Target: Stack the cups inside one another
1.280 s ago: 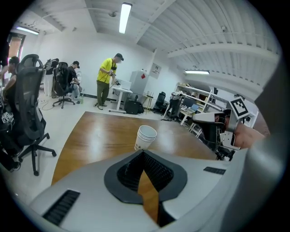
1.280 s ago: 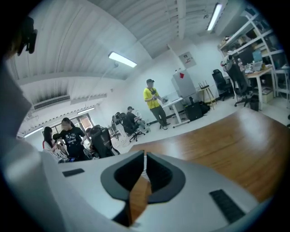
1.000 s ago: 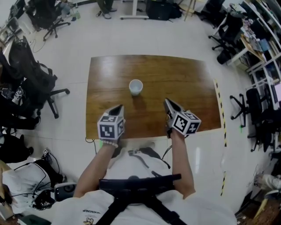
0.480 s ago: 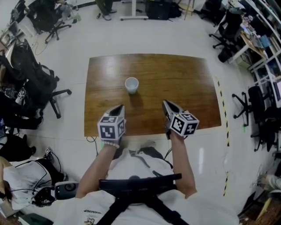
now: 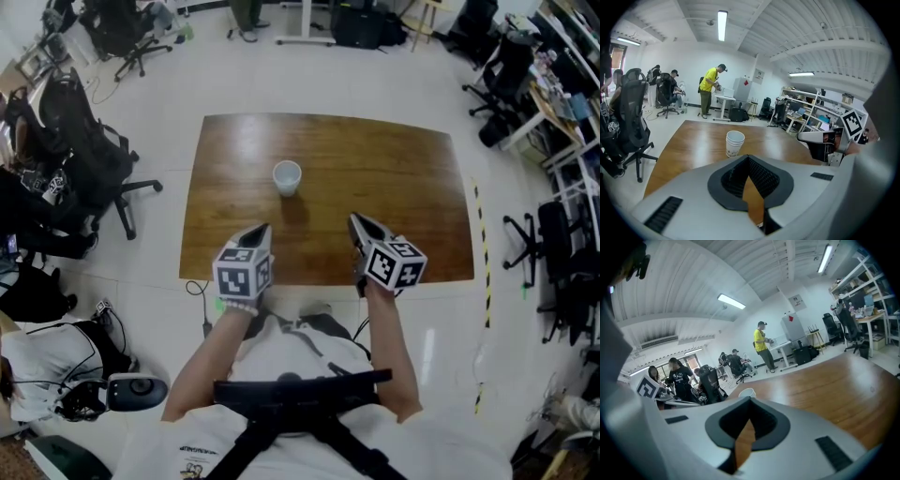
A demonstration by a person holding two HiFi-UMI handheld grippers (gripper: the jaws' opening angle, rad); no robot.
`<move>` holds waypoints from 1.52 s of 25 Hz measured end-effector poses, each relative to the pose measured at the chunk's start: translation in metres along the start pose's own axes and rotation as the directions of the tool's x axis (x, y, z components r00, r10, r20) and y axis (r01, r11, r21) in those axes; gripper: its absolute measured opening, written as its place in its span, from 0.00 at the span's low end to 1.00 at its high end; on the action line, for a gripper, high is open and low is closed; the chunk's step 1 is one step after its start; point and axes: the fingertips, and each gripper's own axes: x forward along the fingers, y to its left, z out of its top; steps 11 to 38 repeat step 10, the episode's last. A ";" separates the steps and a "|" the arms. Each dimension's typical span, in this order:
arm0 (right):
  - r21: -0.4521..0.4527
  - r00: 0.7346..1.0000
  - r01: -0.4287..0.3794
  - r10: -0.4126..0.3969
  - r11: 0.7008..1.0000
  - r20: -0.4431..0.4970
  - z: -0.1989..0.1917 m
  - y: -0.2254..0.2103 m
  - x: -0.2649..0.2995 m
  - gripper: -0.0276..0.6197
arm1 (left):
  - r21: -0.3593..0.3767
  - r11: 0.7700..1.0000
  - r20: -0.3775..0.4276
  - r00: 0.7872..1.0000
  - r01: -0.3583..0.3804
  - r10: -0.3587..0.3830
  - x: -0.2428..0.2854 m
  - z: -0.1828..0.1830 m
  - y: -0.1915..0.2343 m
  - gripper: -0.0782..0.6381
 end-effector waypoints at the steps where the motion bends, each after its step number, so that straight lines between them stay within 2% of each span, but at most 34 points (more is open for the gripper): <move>1: 0.000 1.000 -0.006 0.006 1.000 -0.002 0.000 0.000 0.001 0.05 | -0.001 1.000 0.006 1.000 0.002 -0.002 -0.001 0.000 -0.001 0.10; 10: -0.005 1.000 -0.027 0.027 1.000 -0.011 -0.002 0.007 0.010 0.05 | -0.034 0.997 0.073 0.995 0.066 -0.063 -0.010 0.006 -0.003 0.10; 38: -0.005 1.000 -0.027 0.027 1.000 -0.011 -0.002 0.007 0.010 0.05 | -0.034 0.997 0.073 0.995 0.066 -0.063 -0.010 0.006 -0.003 0.10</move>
